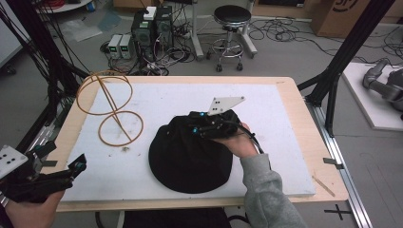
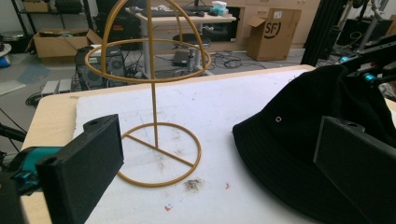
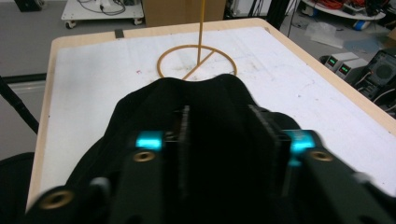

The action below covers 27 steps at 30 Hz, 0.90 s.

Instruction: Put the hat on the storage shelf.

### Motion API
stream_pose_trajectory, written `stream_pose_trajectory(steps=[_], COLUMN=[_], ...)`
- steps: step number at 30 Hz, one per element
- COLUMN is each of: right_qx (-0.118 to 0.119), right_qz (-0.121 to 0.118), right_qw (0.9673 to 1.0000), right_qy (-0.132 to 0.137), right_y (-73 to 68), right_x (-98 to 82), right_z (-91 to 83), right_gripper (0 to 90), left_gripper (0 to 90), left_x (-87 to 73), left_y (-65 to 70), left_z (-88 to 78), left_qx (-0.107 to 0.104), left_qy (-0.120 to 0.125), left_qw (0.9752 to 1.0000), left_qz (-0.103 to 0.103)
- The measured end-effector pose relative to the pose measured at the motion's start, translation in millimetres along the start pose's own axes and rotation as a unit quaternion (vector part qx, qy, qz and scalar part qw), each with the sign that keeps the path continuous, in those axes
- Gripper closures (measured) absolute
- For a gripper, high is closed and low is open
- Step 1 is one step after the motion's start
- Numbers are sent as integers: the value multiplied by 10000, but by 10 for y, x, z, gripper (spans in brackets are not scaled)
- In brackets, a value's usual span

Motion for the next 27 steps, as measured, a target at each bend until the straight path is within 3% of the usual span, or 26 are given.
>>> stream_pose_trajectory(steps=[1,2,3,4,5,12,13,17,20,23,27], right_qx=[0,24,24,20,26,15,96,60,54,106,133], right_qz=[0,-31,-31,-54,-78,-161,-95,-42,-109,7,129], right_qw=[10000,10000,10000,10000,10000,9999,9999,9999,9998,9996,9995], right_qy=[0,11,11,-15,-27,-33,27,120,170,243,268], right_y=[0,-4,-4,-10,-11,-33,-28,-20,-32,-20,39], right_x=[0,-2,-2,-7,-9,20,45,114,166,227,314], right_z=[0,0,0,-1,0,-7,-28,-90,-134,-198,-269], right_gripper=[674,754,754,834,856,882,883,886,887,887,887], left_gripper=[17,17,17,18,17,17,17,17,17,17,17], left_x=[0,1,1,1,0,-1,-3,-10,-16,-34,-46], left_y=[0,1,1,2,2,4,1,3,13,33,74], left_z=[0,2,2,3,4,7,4,4,16,38,66], left_qx=[0,0,0,0,-2,-4,-7,-10,-14,69,18], left_qy=[0,0,0,-2,-3,-3,-12,-30,-52,-123,-163], left_qw=[10000,10000,10000,10000,10000,10000,10000,10000,10000,9998,9997], left_qz=[0,1,1,-2,-3,-19,-11,-11,3,103,163])
Point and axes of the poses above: each handheld gripper's, and its own axes: z roughly forward along the jaws, x roughly out of its top, y roughly to its right, the point moved 8 cm from there along z, roughly forward along the jaws, and after that the axes turned 1 degree about z, right-handed, at the moved point
